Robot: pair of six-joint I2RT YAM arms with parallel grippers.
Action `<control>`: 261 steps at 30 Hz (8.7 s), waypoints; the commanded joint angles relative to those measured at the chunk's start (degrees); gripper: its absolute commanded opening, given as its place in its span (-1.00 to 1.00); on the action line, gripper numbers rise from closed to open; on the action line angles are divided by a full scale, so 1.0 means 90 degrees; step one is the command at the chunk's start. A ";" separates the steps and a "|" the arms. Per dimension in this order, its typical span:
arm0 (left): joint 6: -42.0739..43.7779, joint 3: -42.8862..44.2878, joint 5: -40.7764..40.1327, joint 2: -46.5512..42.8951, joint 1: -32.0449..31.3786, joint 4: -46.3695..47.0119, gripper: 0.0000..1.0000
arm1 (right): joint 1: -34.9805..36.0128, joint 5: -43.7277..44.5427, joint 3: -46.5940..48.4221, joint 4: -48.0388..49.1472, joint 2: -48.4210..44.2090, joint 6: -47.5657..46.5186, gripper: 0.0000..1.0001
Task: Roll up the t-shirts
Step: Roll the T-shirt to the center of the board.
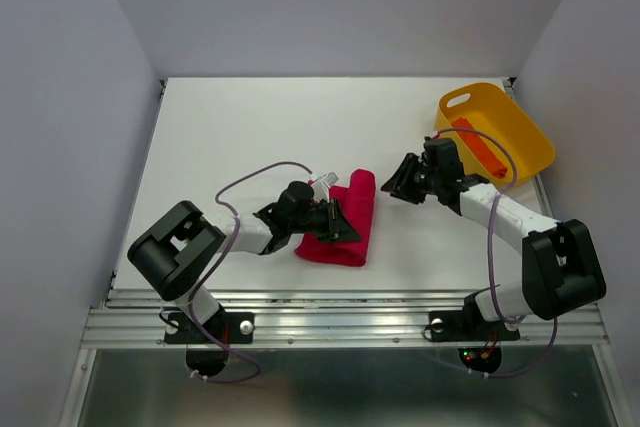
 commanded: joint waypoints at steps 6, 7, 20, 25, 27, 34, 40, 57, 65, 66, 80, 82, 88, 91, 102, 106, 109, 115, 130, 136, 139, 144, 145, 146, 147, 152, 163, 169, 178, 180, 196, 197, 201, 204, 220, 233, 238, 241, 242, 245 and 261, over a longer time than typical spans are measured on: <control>-0.0406 0.0350 -0.0177 0.0101 -0.0384 0.0506 -1.00 | -0.0027 0.0046 -0.0654 0.0101 -0.0466 0.0219 -0.15; -0.0513 0.0321 -0.0197 0.0111 -0.0393 0.0555 -1.00 | -0.0027 0.0046 -0.0752 0.0091 -0.0515 0.0219 -0.16; -0.0671 0.0418 0.0154 0.0521 -0.0667 0.0838 -0.50 | -0.0027 -0.0188 -0.0880 0.0218 -0.0477 0.0200 -0.21; -0.0641 0.0272 0.0184 0.0346 -0.0716 0.0888 0.37 | -0.0027 -0.0432 -0.0616 0.0315 -0.0076 0.0102 -0.22; -0.0631 0.0194 0.0145 0.0190 -0.0706 0.0829 0.47 | -0.0027 -0.0481 -0.0548 0.0345 0.0002 0.0063 -0.23; -0.0222 0.0223 -0.0265 -0.0464 -0.0706 -0.0156 0.50 | 0.0353 -0.0433 -0.0314 0.0306 0.0188 0.0014 -0.24; 0.0169 0.0370 -0.0490 -0.0729 -0.0657 -0.0968 0.52 | 0.0412 -0.0393 -0.0206 0.0364 0.0285 0.0063 -0.24; 0.0647 0.0408 -0.0646 -0.0953 -0.0511 -0.1973 0.66 | 0.0657 -0.0247 0.0067 0.0325 0.0363 0.0112 -0.16; 0.0960 0.0282 -0.0842 -0.1432 -0.0120 -0.2618 0.66 | 0.0774 -0.0091 0.0184 0.0179 0.0247 0.0054 -0.03; 0.0980 0.0243 -0.0832 -0.1529 -0.0072 -0.2686 0.66 | 0.0774 -0.0013 0.0214 0.0092 0.0217 0.0015 0.03; 0.0473 -0.0207 -0.1300 -0.2048 0.1022 -0.2648 -0.02 | 0.1515 0.1178 0.0555 -0.0895 -0.0290 -0.0415 0.10; 0.0326 -0.0226 -0.1310 -0.1940 0.1042 -0.2512 -0.17 | 0.1710 0.1499 0.0662 -0.1119 -0.0329 -0.0483 0.11; 0.0247 -0.0119 -0.1037 -0.1491 0.1042 -0.2257 -0.93 | 0.2540 0.2369 0.0858 -0.1655 -0.0496 -0.0679 0.23; 0.0325 -0.0041 -0.0804 -0.1198 0.1033 -0.2325 -1.00 | 0.3126 0.2896 0.1150 -0.2017 -0.0447 -0.0737 0.32; 0.0501 0.0145 -0.0812 -0.0349 0.1052 -0.2794 -1.00 | 0.4904 0.4557 0.1571 -0.2906 0.0196 -0.0660 0.74; 0.0521 0.0203 -0.0841 -0.0251 0.1042 -0.2775 -1.00 | 0.5177 0.4811 0.1796 -0.2995 0.0480 -0.0582 0.82; 0.0531 0.0223 -0.0842 -0.0173 0.1042 -0.2765 -1.00 | 0.5412 0.5045 0.1913 -0.3131 0.0685 -0.0533 0.84; 0.0579 0.0272 -0.0842 -0.0075 0.1042 -0.2726 -1.00 | 0.5705 0.5378 0.2196 -0.3327 0.1125 -0.0289 0.89; 0.0638 0.0233 -0.0861 -0.0035 0.1052 -0.2667 -1.00 | 0.6243 0.6940 0.2831 -0.5152 0.2463 0.1389 0.99; 0.0648 0.0184 -0.0890 -0.0055 0.1052 -0.2648 -1.00 | 0.6243 0.7048 0.2470 -0.5095 0.2170 0.1704 0.78; 0.0658 0.0184 -0.0890 -0.0026 0.1062 -0.2628 -1.00 | 0.6243 0.6960 0.2382 -0.5017 0.2180 0.1674 0.71; 0.0677 0.0184 -0.0910 -0.0016 0.1071 -0.2628 -1.00 | 0.6243 0.6843 0.2148 -0.4792 0.2092 0.1577 0.58; 0.0677 0.0184 -0.0910 -0.0006 0.1072 -0.2628 -1.00 | 0.6243 0.6795 0.2080 -0.4724 0.2044 0.1538 0.57; 0.0687 0.0174 -0.0910 0.0003 0.1081 -0.2628 -1.00 | 0.6243 0.6765 0.2041 -0.4675 0.2024 0.1509 0.57; 0.0687 0.0174 -0.0910 0.0004 0.1081 -0.2609 -1.00 | 0.6243 0.6736 0.2021 -0.4636 0.2014 0.1479 0.57; 0.0706 0.0174 -0.0900 0.0052 0.1101 -0.2599 -1.00 | 0.6243 0.6745 0.1894 -0.4558 0.2053 0.1576 0.53; 0.0775 0.0145 -0.0910 0.0130 0.1189 -0.2560 -1.00 | 0.6301 0.6931 0.1972 -0.4440 0.2141 0.1313 -0.56; 0.0833 0.0174 -0.0930 0.0267 0.1403 -0.2521 -1.00 | 0.6360 0.6989 0.2059 -0.4460 0.2190 0.1069 -0.98; 0.1068 0.0418 -0.0812 0.0638 0.1862 -0.2472 -1.00 | 0.6633 0.7253 0.2294 -0.4431 0.2405 0.0084 -0.99; 0.1116 0.0496 -0.0754 0.0726 0.1892 -0.2462 -1.00 | 0.6633 0.7050 0.2255 -0.4197 0.2375 -0.0365 -0.99; 0.1350 0.0496 -0.0627 0.0434 0.1931 -0.2735 -1.00 | 0.6702 0.6745 0.3006 -0.3815 0.3195 -0.0992 -0.50; 0.1380 0.0496 -0.0627 0.0385 0.1931 -0.2774 -1.00 | 0.6702 0.6736 0.3046 -0.3835 0.3215 -0.0972 -0.24; 0.1565 0.0594 -0.0831 0.0121 0.1931 -0.3233 -0.78 | 0.6702 0.6697 0.3124 -0.3835 0.2992 -0.0923 0.24; 0.1712 0.0721 -0.1007 -0.0171 0.1921 -0.3516 -0.42 | 0.6702 0.6638 0.3192 -0.3845 0.2767 -0.0913 0.45; 0.2113 0.1873 -0.2072 -0.1471 0.1941 -0.5050 -0.15 | 0.4576 0.4413 0.2119 -0.2440 0.0208 -0.0845 0.41; 0.2133 0.1717 -0.1319 -0.1472 0.1843 -0.4748 -0.31 | 0.3186 0.3405 0.2088 -0.1520 0.0909 -0.0746 -0.21; 0.2005 0.1804 -0.1234 -0.1024 0.1901 -0.4270 -0.19 | 0.2933 0.3435 0.2363 -0.1530 0.1155 -0.0787 0.13; 0.1976 0.1951 -0.0696 -0.0827 0.1902 -0.3704 0.35 | 0.2552 0.3328 0.2187 -0.1521 0.0892 -0.0660 0.36; 0.1995 0.1961 -0.0598 -0.0798 0.1902 -0.3606 0.52 | 0.2454 0.3289 0.2022 -0.1520 0.0794 -0.0640 0.46; 0.2345 0.2253 -0.0159 -0.0427 0.1902 -0.3526 0.89 | 0.1996 0.3045 0.1729 -0.1520 0.0384 -0.0640 0.50; 0.3030 0.3406 0.0632 0.1195 0.1794 -0.3966 0.75 | 0.1037 0.1482 0.0243 -0.0749 -0.0095 -0.0122 0.55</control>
